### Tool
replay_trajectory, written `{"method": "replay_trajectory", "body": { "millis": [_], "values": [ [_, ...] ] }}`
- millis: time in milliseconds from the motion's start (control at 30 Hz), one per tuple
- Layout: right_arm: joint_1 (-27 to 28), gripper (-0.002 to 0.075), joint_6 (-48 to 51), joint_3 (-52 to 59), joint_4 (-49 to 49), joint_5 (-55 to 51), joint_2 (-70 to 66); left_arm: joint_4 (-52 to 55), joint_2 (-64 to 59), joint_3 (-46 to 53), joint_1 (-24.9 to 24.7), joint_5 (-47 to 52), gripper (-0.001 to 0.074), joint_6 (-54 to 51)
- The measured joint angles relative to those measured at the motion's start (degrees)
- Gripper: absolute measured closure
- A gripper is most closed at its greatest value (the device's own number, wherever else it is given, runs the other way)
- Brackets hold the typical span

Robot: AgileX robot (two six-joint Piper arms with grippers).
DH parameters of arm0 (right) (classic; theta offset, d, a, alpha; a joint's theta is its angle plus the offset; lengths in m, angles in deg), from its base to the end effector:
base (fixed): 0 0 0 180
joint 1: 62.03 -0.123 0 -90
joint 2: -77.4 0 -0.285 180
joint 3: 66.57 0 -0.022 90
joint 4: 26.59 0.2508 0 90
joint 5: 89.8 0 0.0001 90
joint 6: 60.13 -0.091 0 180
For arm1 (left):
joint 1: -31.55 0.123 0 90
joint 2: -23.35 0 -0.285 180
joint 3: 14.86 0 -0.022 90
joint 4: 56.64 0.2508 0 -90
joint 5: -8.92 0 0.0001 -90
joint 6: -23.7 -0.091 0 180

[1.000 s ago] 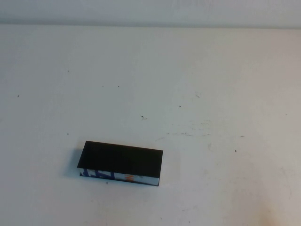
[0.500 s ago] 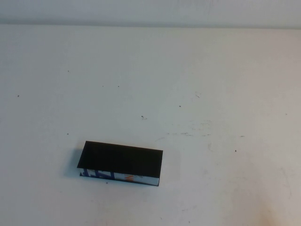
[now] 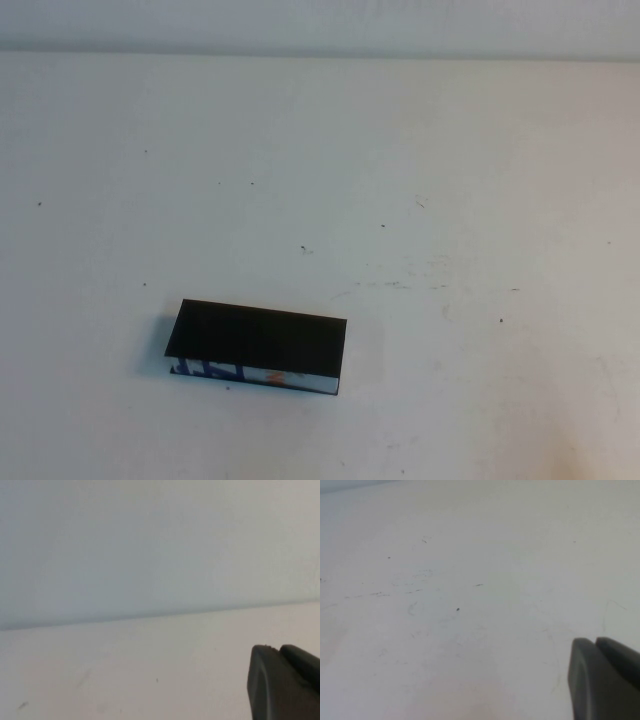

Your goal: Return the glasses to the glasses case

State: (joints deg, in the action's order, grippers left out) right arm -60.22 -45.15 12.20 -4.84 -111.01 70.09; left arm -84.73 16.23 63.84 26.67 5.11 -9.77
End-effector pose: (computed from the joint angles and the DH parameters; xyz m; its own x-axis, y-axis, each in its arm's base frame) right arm 0.0531 0.0106 0.1736 -0.2818 0.1026 -0.9540 -0.0713 0.9893 0.1274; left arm 0.0559 -0.0020 0.2104 0.1353 0.0834 -0.9873 0.0415 0.9951 0.0898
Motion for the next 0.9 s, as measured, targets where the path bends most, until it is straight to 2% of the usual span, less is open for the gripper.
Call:
{"method": "replay_trajectory", "body": {
  "millis": [100,233,300,900],
  "values": [
    [0.00,0.0737,0.00,0.00,0.00,0.00,0.00,10.43,0.00,0.00,2.88,7.45,0.0739,11.08],
    [0.00,0.0737,0.00,0.00,0.02,0.00,0.00,17.11,0.00,0.00,6.25,20.49,0.0739,17.11],
    [0.00,0.0737,0.00,0.00,0.02,0.00,0.00,19.89,0.00,0.10,6.71,23.87,0.0739,20.25],
    [0.00,0.0737,0.00,0.00,0.12,0.00,0.00,22.35,0.00,0.10,6.80,26.12,0.0739,23.08]
  ]
}}
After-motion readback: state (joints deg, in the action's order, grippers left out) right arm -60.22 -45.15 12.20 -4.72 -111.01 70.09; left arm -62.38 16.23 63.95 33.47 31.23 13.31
